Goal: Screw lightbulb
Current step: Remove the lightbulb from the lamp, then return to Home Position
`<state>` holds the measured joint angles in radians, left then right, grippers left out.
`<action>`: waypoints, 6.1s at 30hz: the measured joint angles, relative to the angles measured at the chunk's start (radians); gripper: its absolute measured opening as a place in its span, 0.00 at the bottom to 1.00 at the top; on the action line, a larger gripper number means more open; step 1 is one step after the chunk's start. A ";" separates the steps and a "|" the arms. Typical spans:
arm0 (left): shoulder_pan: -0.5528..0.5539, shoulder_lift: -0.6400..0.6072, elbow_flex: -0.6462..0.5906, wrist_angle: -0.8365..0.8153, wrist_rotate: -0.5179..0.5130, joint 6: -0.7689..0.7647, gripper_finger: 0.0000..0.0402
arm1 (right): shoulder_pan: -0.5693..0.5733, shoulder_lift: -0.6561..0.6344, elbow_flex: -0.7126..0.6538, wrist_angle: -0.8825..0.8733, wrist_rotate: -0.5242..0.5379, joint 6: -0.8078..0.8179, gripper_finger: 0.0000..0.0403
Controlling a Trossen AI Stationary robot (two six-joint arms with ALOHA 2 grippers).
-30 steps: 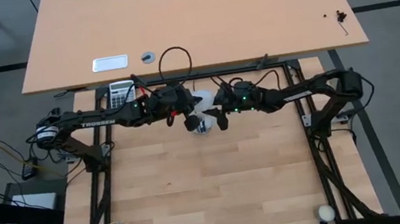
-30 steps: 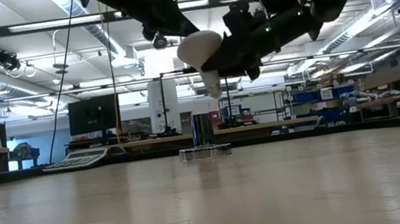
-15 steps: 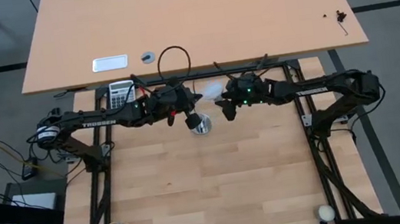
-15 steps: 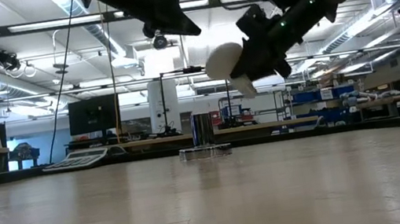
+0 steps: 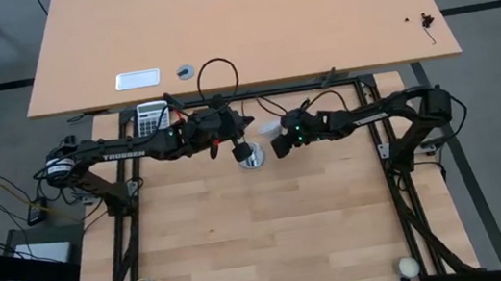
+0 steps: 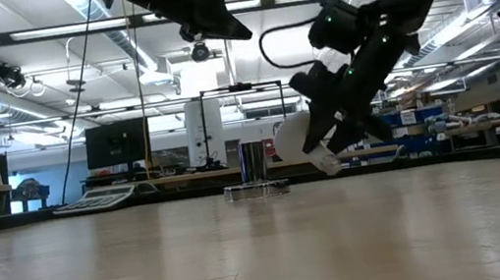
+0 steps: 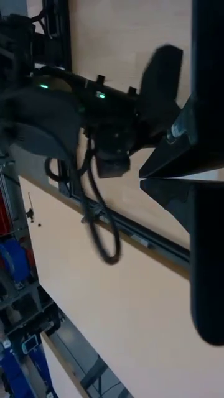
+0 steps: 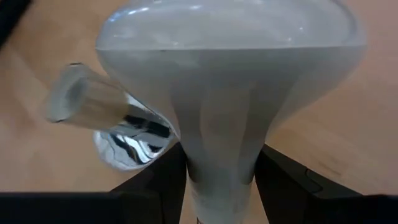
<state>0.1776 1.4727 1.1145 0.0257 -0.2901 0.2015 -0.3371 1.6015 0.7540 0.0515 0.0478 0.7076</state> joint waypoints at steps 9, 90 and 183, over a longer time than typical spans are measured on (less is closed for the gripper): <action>0.000 0.000 0.000 -0.001 0.000 0.003 0.05 | 0.008 0.064 0.000 0.035 0.019 0.086 0.45; 0.000 -0.002 0.002 -0.002 0.001 0.007 0.05 | 0.292 -0.791 -0.631 0.374 0.048 -0.636 0.01; -0.022 -0.310 -0.335 0.243 0.050 -0.026 0.05 | 0.130 -1.483 -0.747 -0.028 -0.007 -0.790 0.05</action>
<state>0.1558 1.1629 0.7792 0.2683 -0.2401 0.1757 -0.2073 0.1182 0.0067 0.0237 0.0410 -0.0819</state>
